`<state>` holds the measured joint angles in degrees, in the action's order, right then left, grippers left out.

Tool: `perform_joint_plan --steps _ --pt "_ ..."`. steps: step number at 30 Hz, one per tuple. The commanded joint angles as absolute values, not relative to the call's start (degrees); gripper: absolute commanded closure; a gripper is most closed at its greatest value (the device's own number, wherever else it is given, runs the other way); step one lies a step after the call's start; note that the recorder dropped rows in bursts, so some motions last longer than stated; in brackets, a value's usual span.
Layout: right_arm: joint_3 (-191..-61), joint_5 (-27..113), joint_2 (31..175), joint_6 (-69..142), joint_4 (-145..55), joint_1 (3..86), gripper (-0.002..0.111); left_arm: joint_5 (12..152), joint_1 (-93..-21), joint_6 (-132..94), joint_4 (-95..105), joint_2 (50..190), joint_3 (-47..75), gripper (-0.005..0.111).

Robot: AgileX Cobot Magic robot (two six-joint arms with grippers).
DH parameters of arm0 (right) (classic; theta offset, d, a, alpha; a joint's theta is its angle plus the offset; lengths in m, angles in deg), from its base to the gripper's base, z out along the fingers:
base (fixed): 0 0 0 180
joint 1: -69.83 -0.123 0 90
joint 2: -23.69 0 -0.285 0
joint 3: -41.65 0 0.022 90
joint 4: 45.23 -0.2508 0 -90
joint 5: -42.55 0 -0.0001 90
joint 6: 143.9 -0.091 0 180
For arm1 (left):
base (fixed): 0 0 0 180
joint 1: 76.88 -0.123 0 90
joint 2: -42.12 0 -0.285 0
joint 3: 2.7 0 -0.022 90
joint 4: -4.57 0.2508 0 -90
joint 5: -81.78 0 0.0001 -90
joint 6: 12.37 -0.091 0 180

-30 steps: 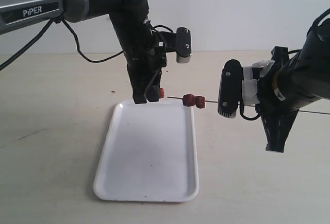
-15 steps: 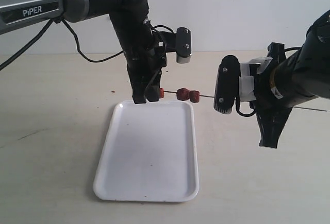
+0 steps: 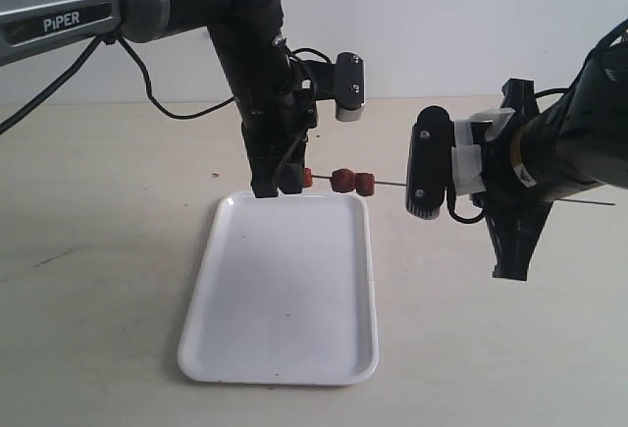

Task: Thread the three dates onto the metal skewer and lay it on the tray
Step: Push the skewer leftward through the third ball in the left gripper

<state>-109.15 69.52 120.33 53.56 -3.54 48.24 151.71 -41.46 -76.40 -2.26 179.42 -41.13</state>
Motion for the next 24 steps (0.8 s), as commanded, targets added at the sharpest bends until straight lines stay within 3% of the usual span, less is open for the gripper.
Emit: perform_joint_plan --steps 1,24 --pt "-109.5 67.2 120.4 54.3 -3.1 48.5 0.108 151.7 -41.5 -76.8 -2.7 178.8 -40.9 0.08" --pt "-109.5 58.8 123.6 51.9 -3.2 48.5 0.108 151.7 -41.3 -79.4 -7.4 178.8 -40.9 0.08"
